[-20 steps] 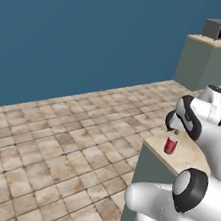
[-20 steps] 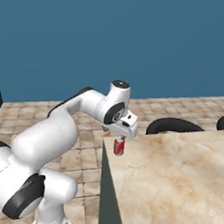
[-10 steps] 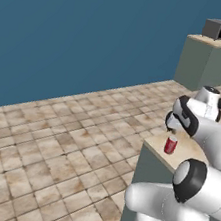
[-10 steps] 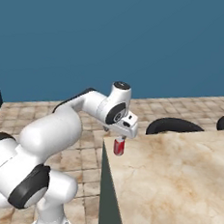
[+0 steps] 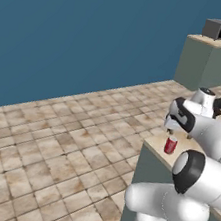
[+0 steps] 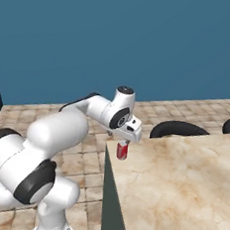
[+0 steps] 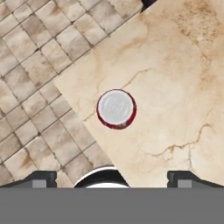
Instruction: Four empty soda cans are scattered around the kitchen. Gather all the cans and cluster them next to the stove for recycling.
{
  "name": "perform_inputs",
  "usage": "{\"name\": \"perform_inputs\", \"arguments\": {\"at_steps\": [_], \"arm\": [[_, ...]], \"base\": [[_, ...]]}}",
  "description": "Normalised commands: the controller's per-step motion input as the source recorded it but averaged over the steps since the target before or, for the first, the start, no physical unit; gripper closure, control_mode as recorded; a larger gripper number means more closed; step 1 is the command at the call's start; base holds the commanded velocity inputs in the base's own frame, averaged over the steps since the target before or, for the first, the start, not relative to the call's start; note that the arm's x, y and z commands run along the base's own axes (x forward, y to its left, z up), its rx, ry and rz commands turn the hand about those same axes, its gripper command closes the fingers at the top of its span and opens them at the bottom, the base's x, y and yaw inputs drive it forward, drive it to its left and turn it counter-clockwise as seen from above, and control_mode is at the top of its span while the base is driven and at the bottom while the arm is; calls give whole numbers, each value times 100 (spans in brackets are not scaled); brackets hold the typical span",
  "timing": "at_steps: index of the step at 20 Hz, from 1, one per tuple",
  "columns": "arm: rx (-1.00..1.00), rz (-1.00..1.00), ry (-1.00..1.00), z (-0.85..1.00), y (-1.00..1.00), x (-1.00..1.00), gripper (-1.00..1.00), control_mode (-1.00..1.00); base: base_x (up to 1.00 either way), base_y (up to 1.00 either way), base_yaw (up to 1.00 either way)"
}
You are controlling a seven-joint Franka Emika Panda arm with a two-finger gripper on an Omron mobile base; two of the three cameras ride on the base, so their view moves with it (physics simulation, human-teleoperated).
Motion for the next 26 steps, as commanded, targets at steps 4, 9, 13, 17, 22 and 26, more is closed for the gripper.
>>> {"name": "perform_inputs", "arguments": {"at_steps": [4,9,13,17,22,26], "arm": [[0,0,0,-17,0,14,-100,-100],[0,0,0,-17,0,11,-100,-100],[-3,0,0,-19,-4,9,-100,-100],[-6,0,0,-18,-4,8,-100,-100],[-6,0,0,-15,-2,8,-100,-100],[0,0,0,-12,-2,7,-100,-100]], "base": [[0,0,0],[0,0,0],[0,0,0],[0,0,0],[0,0,0],[0,0,0]]}}
